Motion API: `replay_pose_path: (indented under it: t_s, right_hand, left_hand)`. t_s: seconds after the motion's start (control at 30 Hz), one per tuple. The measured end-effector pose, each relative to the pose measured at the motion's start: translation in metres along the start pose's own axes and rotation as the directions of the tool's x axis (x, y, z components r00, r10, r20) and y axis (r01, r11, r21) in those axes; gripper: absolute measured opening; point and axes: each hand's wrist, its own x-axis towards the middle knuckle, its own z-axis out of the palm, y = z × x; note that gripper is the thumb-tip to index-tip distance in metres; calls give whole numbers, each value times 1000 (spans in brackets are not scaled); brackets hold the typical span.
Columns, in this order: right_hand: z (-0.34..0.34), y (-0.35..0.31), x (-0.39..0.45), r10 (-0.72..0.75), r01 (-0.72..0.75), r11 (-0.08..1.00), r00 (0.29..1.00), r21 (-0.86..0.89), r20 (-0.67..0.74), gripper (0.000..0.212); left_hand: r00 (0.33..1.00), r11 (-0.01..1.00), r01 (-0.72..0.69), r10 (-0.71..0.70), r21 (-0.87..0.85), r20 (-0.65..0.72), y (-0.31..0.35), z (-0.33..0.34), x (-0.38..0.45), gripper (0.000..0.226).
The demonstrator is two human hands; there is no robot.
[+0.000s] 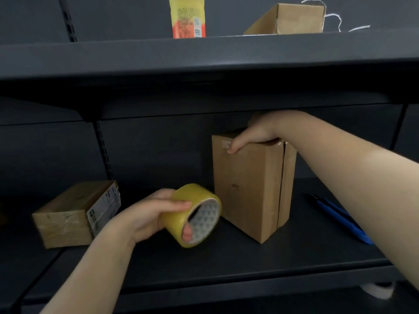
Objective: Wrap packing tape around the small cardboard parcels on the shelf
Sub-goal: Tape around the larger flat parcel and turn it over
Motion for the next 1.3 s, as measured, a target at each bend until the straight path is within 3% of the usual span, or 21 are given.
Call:
replay_pose_path:
  t_s: [0.07,0.2,0.3,0.37,0.43,0.53,0.6,0.7,0.77,0.8,0.87,0.93,0.97,1.03,1.13,1.2,1.3]
  right_hand:
    - [-2,4,0,14,-14,1000,1000,13,-4,82]
    - [-8,16,0,59,-63,993,997,96,52,85]
    - [-14,28,-2,83,-88,985,996,149,35,86]
    - [-18,40,-6,89,-94,972,996,217,31,85]
    - [-20,48,-11,99,-109,936,994,334,46,80]
    - [-20,56,-15,117,-125,903,992,412,45,101]
    - [-19,64,-15,149,-138,881,989,453,12,112]
    - [-18,76,-17,173,-143,845,985,514,-10,114]
    - [-17,82,-18,188,-147,832,982,534,-23,115]
    - [-16,86,-18,195,-148,823,980,549,-27,116]
    - [-15,97,-18,202,-143,790,979,596,-34,121]
    - [-13,107,-19,196,-142,769,981,624,-18,135]
    - [-11,112,-18,183,-138,759,983,636,-5,137]
    - [-7,116,-19,163,-135,727,986,673,22,128]
    - [2,121,-22,170,-147,663,985,734,43,116]
    - [10,127,-23,187,-168,615,980,771,64,114]
    - [27,129,-24,193,-197,503,975,842,113,84]
  left_hand:
    - [993,979,82,-64,189,-99,7,6,3,49]
    - [983,962,155,-127,224,-133,0,11,4,48]
    - [999,998,-38,39,-46,21,-10,-8,4,47]
    - [942,921,-141,238,-363,238,-11,-23,3,34]
    - [865,870,-121,329,-477,380,-12,-29,6,27]
    - [952,985,-150,167,-83,256,-3,-25,4,33]
    - [992,989,-15,-3,147,123,9,-25,-4,48]
    - [1000,974,11,-17,226,24,21,-25,-10,51]
    - [989,990,-101,88,103,121,19,-32,-6,48]
    - [957,984,-169,179,-65,227,18,-36,-3,46]
    - [836,913,-158,326,-376,442,16,-38,0,41]
    - [765,920,-113,322,-376,558,14,-41,5,36]
    - [780,944,-140,291,-298,554,13,-41,6,35]
    - [873,984,-153,179,-93,454,15,-39,2,43]
    - [984,989,-29,3,147,179,27,-40,-6,51]
    - [995,962,73,-86,265,41,32,-41,-9,73]
    - [990,938,137,-144,318,-2,30,-41,-8,82]
